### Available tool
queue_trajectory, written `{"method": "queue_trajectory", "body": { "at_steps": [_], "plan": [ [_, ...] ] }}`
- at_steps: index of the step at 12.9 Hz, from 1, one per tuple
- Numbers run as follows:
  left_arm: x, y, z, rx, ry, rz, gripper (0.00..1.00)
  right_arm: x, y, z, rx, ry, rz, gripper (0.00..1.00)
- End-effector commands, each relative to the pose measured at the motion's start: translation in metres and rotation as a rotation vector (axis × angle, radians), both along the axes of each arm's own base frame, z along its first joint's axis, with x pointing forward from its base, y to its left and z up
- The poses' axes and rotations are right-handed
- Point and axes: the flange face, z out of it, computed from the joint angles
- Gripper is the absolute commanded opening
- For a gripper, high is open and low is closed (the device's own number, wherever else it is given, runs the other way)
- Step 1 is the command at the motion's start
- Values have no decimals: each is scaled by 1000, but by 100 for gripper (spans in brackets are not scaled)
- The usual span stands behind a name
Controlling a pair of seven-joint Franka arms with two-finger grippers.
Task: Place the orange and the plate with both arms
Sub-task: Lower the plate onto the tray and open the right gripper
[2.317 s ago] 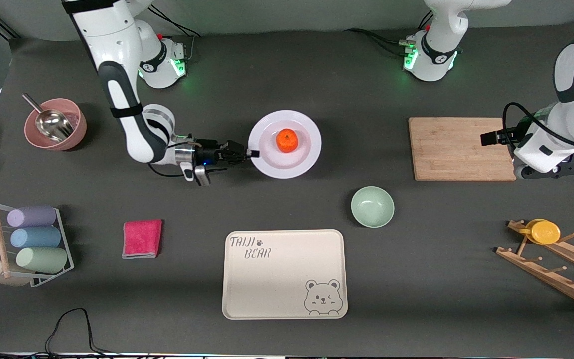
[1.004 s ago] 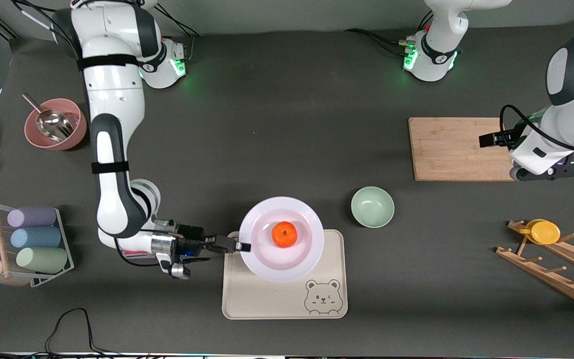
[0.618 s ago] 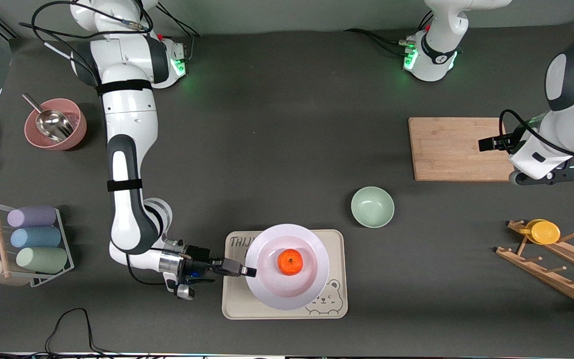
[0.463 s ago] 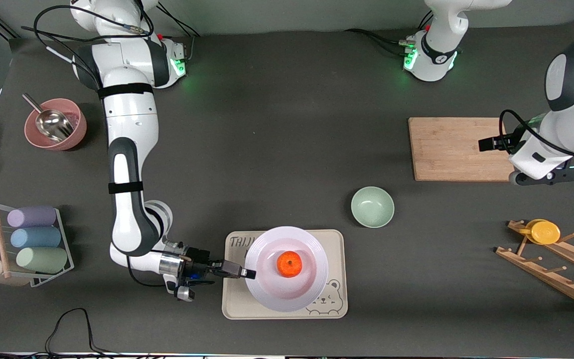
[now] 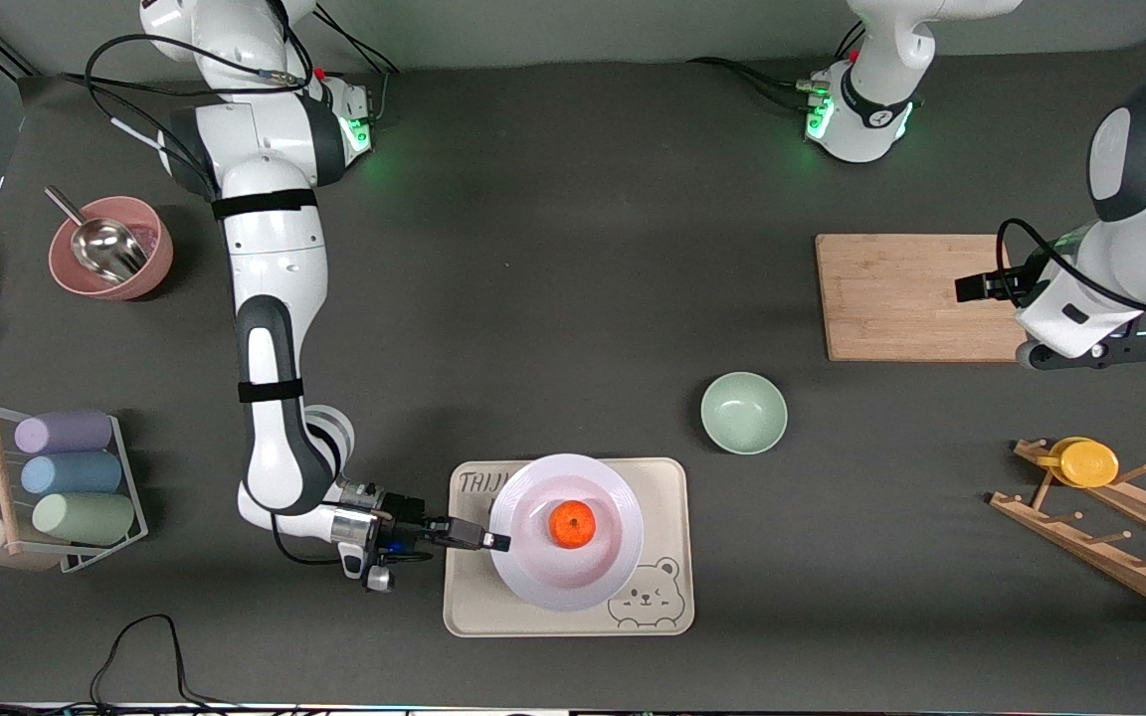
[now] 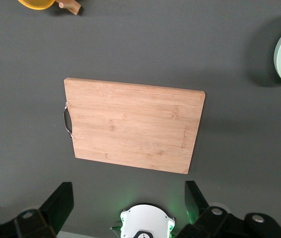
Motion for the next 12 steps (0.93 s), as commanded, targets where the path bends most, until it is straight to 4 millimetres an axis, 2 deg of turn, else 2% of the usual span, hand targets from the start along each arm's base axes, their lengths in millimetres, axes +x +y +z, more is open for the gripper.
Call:
{"method": "queue_trajectory", "body": {
  "at_steps": [1,6,9,10,11,12],
  "plan": [
    [3,-3,4,11,-3,5,100,0,-2,-9,-2,-15,-17,0],
    [3,-4,4,11,-3,4,100,-6,-4,-30,-29,-7,-16,0],
    [3,-5,4,11,-3,2,100,-7,-3,-32,-32,4,-15,0],
    [3,-6,4,11,-3,2,100,-8,-3,-33,-33,7,-15,26],
    [2,-6,4,11,-1,2,100,-7,-3,-32,-33,12,-15,39],
    [3,-6,4,11,-3,2,100,-8,-3,-32,-44,14,-6,46]
  ]
}}
